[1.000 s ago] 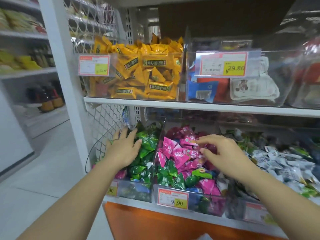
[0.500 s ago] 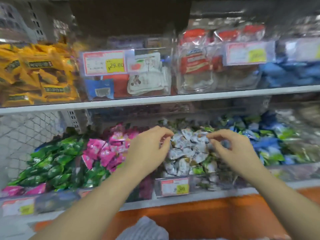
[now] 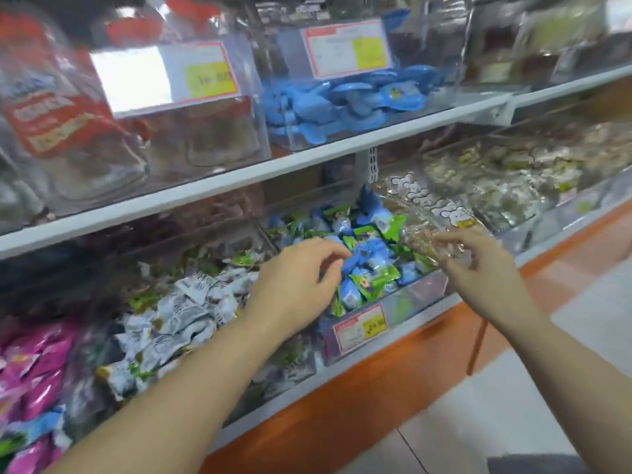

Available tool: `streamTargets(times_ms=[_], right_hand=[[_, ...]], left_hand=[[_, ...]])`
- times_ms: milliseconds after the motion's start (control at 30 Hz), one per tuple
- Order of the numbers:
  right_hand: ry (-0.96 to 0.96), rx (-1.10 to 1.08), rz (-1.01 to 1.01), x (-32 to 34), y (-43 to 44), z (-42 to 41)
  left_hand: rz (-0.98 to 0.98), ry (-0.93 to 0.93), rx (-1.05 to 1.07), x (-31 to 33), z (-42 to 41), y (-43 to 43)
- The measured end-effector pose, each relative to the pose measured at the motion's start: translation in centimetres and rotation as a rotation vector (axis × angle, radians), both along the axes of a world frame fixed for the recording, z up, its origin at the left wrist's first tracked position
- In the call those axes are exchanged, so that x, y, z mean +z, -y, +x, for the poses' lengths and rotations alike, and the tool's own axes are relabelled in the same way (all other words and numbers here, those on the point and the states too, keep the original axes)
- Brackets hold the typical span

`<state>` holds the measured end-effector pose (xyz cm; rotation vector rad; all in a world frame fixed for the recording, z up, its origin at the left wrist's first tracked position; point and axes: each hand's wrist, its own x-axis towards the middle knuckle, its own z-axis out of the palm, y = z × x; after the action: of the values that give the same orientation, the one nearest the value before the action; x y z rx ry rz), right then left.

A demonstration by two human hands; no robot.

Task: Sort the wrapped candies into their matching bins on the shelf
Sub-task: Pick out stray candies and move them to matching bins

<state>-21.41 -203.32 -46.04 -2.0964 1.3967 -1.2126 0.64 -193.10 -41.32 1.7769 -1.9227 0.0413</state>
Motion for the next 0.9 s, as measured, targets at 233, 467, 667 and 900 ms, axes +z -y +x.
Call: streamTargets(times_ms=[233,467,667,900], right_hand=[[-0.050,0.070,0.201,-1.2,1.2,-3.0],[0.014,0.099,0.250,-1.0,1.4,-3.2],[0.041,0.109,0.291,-0.7,1.7,-3.6],[0.020,0.104,0.292,-0.5,1.7,-3.5]], left_hand=[[0.274,0.012,-0.214,-0.4,-6.1,6.7],[0.579,-0.076,-0.233,-1.9,-9.3,11.7],[0.717,-0.131,-0.190,-3.4,-8.9,13.9],[0.973,-0.406,-0.157,-3.5,-8.9,15.0]])
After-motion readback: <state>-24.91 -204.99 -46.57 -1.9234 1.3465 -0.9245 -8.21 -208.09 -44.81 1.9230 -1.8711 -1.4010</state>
